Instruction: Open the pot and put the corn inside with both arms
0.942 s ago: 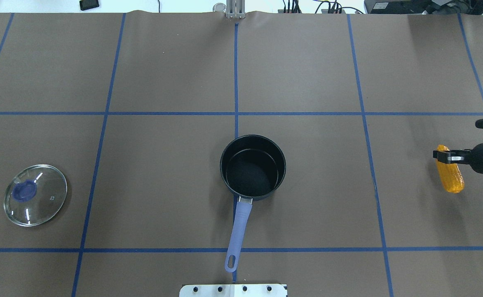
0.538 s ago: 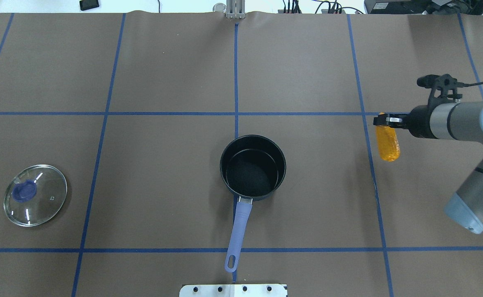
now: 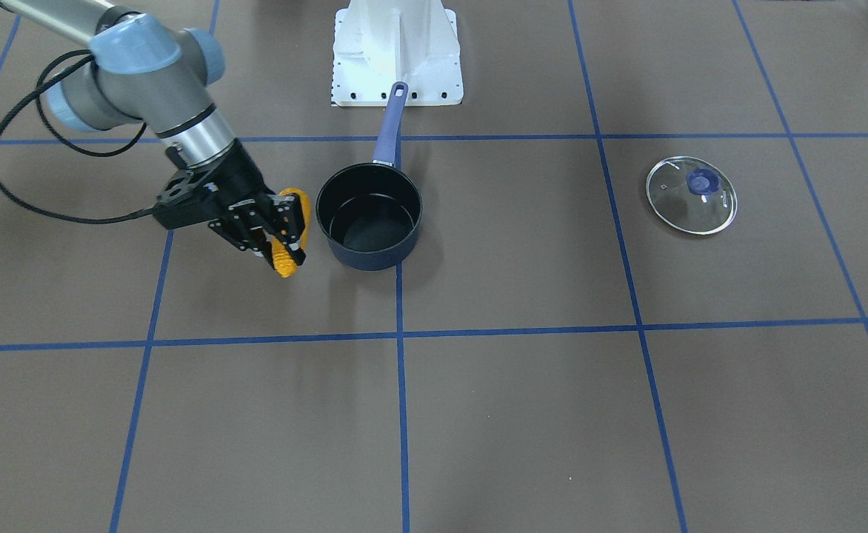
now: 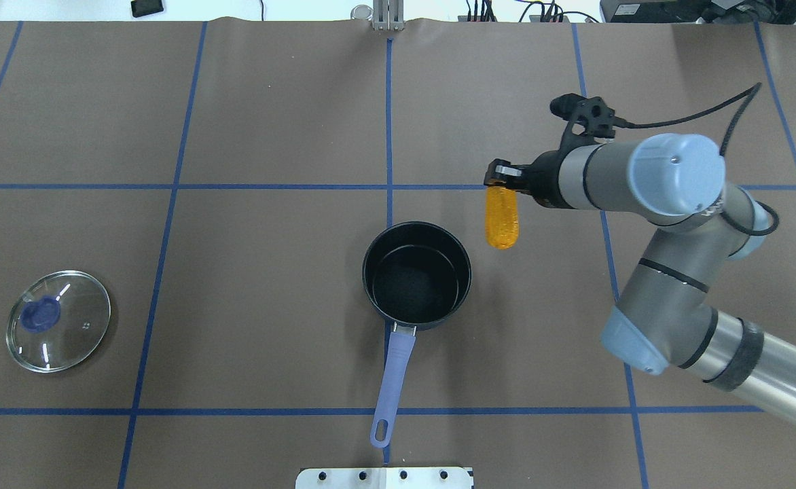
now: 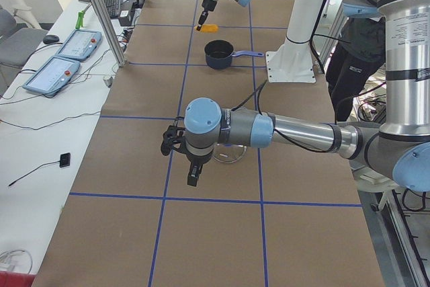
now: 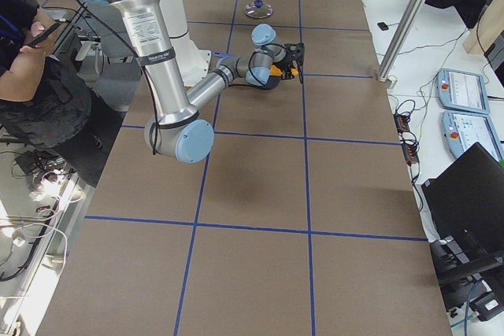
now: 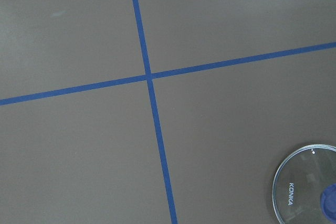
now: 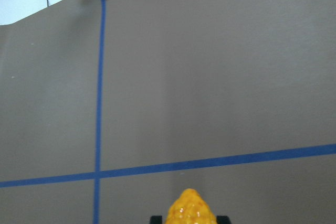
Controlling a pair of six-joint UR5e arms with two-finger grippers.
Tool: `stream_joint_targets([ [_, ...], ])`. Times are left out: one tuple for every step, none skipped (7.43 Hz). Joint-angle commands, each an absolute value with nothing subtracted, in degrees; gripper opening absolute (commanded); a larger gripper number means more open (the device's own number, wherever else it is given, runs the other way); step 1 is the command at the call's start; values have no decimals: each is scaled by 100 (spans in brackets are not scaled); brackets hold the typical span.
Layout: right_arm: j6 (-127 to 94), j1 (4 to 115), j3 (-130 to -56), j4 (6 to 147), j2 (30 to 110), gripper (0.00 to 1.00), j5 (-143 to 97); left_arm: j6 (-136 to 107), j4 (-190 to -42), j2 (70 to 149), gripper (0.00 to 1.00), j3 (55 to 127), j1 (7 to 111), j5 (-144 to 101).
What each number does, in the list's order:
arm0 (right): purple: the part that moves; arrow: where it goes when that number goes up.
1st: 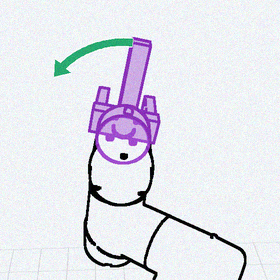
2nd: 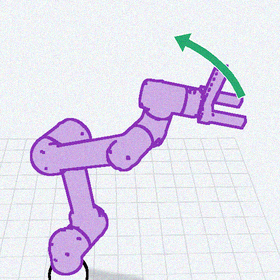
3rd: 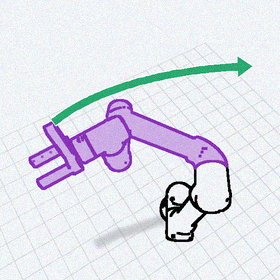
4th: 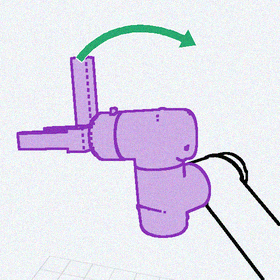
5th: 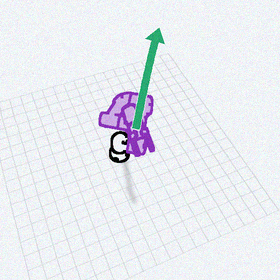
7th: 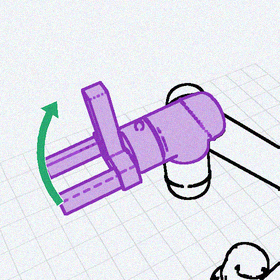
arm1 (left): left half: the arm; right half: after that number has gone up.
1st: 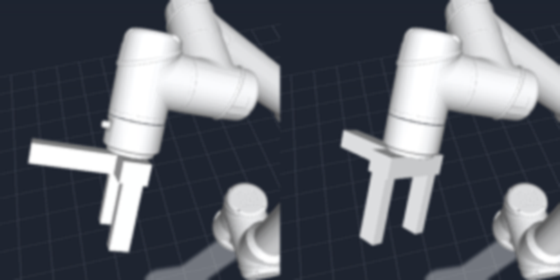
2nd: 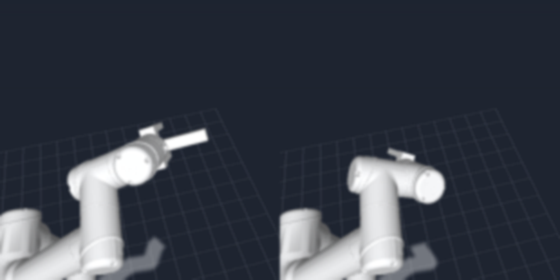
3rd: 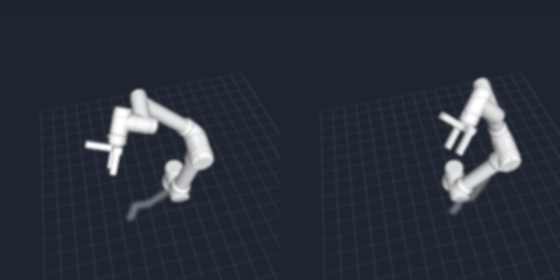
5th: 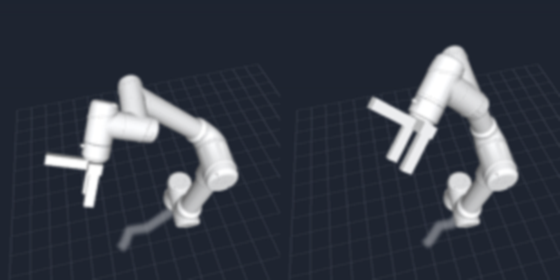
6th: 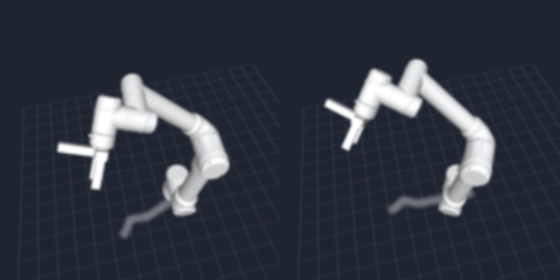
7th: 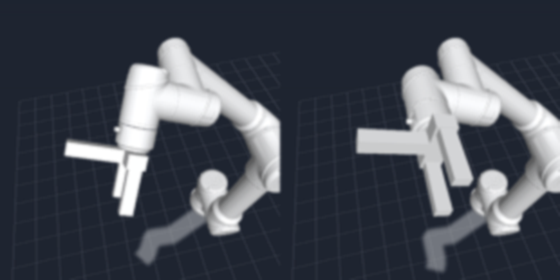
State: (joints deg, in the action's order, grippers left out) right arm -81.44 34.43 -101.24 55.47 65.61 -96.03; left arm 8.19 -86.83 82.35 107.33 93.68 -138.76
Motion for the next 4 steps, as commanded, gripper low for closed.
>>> stream_joint_targets([
  [-8314, 2553, -10064, 5766, 6214, 0, -8591, 826, -8692, 8235, 99, 10714, 9360, -13869],
  [-8314, 2349, -9976, 5774, 6205, 0, -8326, 826, -8684, 8235, 99, 10714, 9360, -13878],
  [-8306, 2173, -9793, 5774, 6214, 0, -8228, 826, -8684, 8235, 99, 10714, 9360, -13878],
  [-8297, 2110, -9695, 5774, 6205, 0, -8105, 826, -8692, 8235, 99, 10714, 9360, -13878],
])
